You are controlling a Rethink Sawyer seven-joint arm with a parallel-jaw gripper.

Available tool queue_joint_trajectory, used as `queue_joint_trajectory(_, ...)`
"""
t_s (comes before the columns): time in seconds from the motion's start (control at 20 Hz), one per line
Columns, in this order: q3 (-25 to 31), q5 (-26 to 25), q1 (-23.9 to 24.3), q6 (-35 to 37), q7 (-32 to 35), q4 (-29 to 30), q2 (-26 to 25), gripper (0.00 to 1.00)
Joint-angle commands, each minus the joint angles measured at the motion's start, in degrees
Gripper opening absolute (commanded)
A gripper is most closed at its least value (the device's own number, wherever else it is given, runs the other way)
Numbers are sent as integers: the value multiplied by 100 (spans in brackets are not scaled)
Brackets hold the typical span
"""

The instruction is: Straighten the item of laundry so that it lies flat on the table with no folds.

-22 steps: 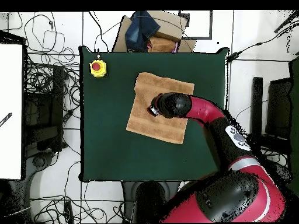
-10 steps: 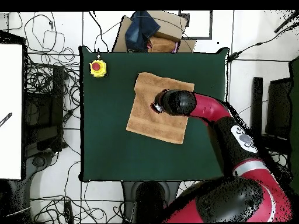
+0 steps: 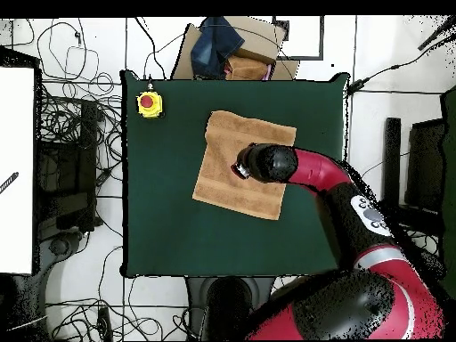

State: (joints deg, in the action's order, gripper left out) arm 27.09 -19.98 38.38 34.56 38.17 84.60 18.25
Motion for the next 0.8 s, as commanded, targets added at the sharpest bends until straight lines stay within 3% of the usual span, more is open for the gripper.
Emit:
queue_joint_trajectory(0.05,-397,84,-277,-509,1659,485,-146,100)
queue_joint_trajectory(0.8,-695,218,-600,-873,1833,605,-155,100)
